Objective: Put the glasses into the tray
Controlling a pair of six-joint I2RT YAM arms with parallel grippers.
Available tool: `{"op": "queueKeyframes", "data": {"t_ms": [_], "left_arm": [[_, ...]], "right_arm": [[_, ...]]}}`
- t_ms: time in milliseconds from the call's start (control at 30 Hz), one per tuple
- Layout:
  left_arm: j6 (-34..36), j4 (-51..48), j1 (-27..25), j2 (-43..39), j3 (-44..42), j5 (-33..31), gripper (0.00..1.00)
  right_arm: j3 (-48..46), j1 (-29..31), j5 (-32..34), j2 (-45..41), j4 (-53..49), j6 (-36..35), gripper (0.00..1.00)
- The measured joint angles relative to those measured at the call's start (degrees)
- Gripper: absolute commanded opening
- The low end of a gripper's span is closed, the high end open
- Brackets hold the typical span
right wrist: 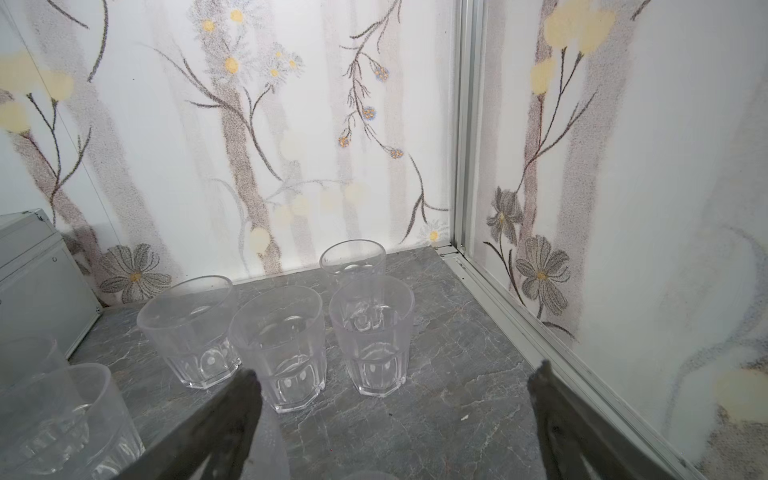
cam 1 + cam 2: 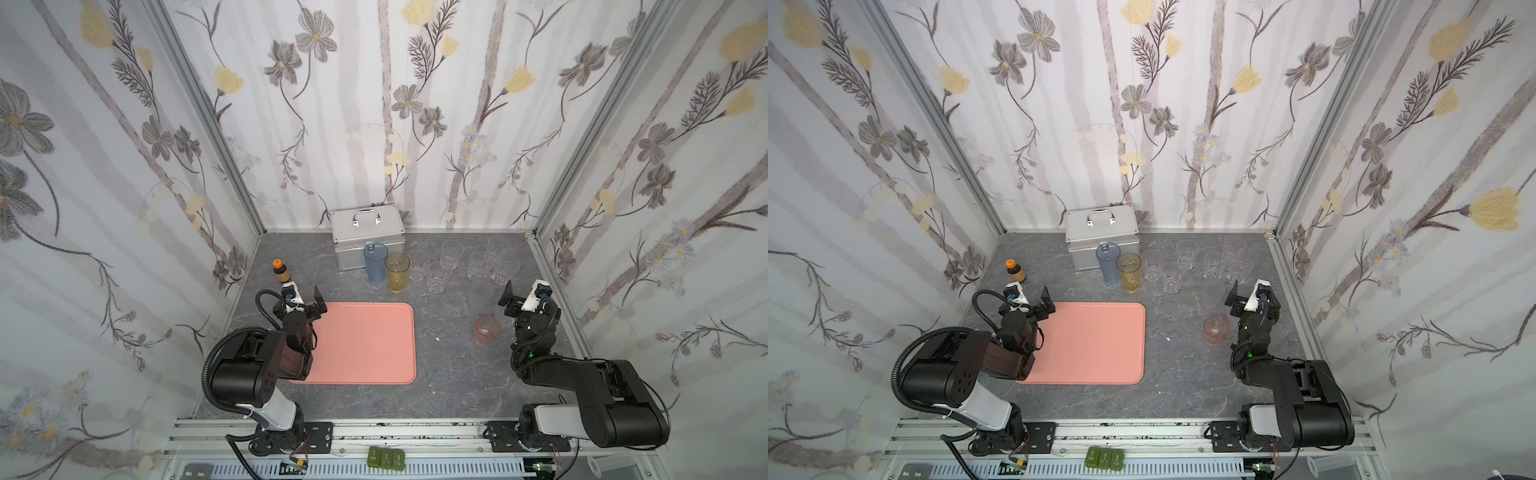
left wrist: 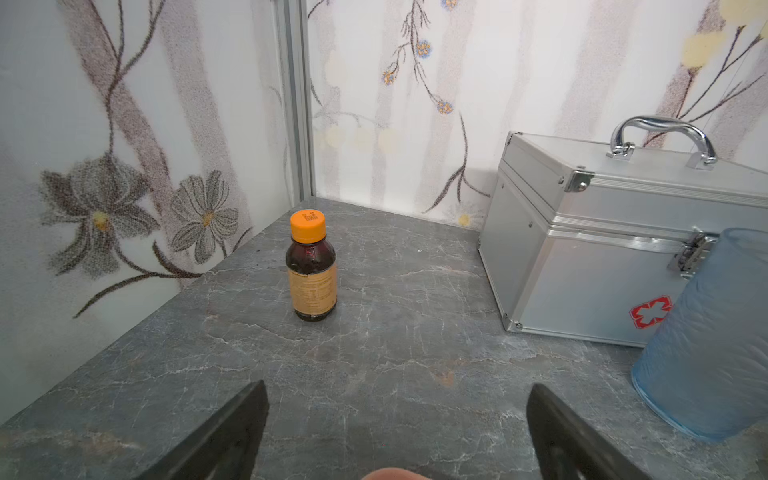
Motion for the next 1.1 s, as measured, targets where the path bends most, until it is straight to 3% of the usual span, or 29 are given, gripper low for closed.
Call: {"op": "queueKeyframes", "data": {"t_ms": [1100], "left_arm": [[-0.3,0.0,0.8,0.0,0.0,0.3,1.00]], "right_arm": [[0.0,0.0,0.0,0.0,0.0,0.0,1.00]]}}
